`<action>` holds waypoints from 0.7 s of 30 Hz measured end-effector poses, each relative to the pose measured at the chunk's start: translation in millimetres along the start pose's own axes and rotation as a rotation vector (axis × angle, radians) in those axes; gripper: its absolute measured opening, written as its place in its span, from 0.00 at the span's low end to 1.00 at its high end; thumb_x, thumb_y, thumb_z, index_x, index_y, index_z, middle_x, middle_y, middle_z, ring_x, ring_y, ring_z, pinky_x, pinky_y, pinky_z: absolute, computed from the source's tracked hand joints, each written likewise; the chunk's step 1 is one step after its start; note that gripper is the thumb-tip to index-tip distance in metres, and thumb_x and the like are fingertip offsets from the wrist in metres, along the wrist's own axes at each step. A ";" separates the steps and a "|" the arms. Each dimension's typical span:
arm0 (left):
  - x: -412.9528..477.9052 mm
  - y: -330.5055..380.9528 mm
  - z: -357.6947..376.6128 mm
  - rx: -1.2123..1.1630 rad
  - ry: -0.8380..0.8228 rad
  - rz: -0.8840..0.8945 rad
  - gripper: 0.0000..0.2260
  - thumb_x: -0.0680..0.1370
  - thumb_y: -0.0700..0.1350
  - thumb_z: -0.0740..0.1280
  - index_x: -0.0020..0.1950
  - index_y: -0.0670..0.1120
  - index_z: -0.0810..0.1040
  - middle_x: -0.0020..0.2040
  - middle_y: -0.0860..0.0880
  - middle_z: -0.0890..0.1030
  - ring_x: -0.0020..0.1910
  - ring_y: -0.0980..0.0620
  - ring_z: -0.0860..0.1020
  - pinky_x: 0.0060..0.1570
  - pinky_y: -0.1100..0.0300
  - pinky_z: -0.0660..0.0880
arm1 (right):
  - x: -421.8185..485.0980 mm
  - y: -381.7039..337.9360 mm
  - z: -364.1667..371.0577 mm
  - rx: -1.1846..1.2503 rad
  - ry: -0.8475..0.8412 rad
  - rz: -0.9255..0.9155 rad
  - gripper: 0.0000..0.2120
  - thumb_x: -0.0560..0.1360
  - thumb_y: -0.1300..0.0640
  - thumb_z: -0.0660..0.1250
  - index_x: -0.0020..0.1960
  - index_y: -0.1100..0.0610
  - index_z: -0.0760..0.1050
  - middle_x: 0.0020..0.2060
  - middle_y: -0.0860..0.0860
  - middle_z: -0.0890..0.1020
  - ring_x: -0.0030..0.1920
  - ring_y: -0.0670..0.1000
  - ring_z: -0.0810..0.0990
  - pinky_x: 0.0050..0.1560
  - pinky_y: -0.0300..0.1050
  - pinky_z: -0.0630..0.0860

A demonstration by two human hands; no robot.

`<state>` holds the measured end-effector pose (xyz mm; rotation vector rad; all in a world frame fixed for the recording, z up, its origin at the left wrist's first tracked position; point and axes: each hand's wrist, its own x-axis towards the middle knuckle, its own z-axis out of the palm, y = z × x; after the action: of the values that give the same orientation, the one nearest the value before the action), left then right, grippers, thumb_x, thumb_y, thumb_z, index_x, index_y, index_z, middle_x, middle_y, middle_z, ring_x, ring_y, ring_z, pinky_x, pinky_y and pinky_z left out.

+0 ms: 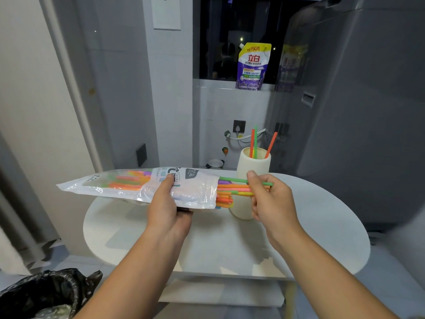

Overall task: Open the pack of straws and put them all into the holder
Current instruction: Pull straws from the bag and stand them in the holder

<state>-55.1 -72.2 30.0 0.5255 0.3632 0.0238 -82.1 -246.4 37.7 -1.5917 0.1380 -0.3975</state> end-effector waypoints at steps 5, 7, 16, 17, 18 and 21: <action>-1.3 4.3 0.8 -0.009 0.003 0.002 0.17 0.82 0.44 0.68 0.71 0.47 0.77 0.59 0.48 0.86 0.55 0.49 0.85 0.43 0.52 0.84 | 3.4 -8.5 -5.2 0.119 0.048 0.038 0.16 0.79 0.50 0.67 0.36 0.56 0.71 0.23 0.47 0.68 0.24 0.47 0.64 0.26 0.42 0.62; -1.3 4.9 0.1 -0.016 -0.006 -0.006 0.17 0.82 0.44 0.68 0.71 0.47 0.77 0.58 0.48 0.86 0.53 0.50 0.86 0.40 0.53 0.84 | 2.7 -9.5 -6.1 0.260 0.101 0.092 0.18 0.79 0.52 0.67 0.34 0.55 0.66 0.23 0.49 0.64 0.24 0.48 0.61 0.25 0.42 0.59; -4.4 -3.8 3.7 0.017 -0.023 -0.022 0.16 0.82 0.44 0.68 0.70 0.46 0.77 0.56 0.47 0.87 0.50 0.49 0.86 0.43 0.51 0.83 | -18.5 5.6 24.4 0.513 0.129 0.193 0.20 0.67 0.40 0.73 0.53 0.52 0.81 0.39 0.48 0.85 0.37 0.45 0.81 0.37 0.40 0.75; -4.6 -4.6 3.9 0.019 -0.022 -0.025 0.16 0.82 0.44 0.68 0.70 0.46 0.77 0.57 0.47 0.87 0.51 0.49 0.86 0.44 0.51 0.83 | -17.9 6.2 27.0 0.529 0.099 0.196 0.23 0.67 0.40 0.72 0.56 0.52 0.80 0.42 0.49 0.86 0.40 0.46 0.83 0.37 0.40 0.76; -4.8 -5.4 3.9 0.021 -0.020 -0.029 0.16 0.82 0.44 0.68 0.70 0.46 0.77 0.58 0.47 0.86 0.52 0.49 0.86 0.45 0.50 0.83 | -17.4 6.2 29.4 0.531 0.078 0.197 0.22 0.69 0.41 0.72 0.58 0.53 0.80 0.44 0.50 0.86 0.42 0.47 0.84 0.37 0.40 0.78; -6.0 -7.6 3.7 0.025 -0.016 -0.042 0.16 0.82 0.43 0.68 0.69 0.45 0.78 0.58 0.46 0.86 0.52 0.48 0.86 0.45 0.49 0.83 | -13.4 7.4 33.3 0.368 0.109 0.177 0.15 0.80 0.42 0.62 0.57 0.48 0.82 0.50 0.53 0.86 0.48 0.51 0.85 0.47 0.48 0.82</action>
<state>-59.9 -81.3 31.2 0.5425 0.3595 -0.0252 -82.2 -211.2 27.7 -1.1853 0.2709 -0.3489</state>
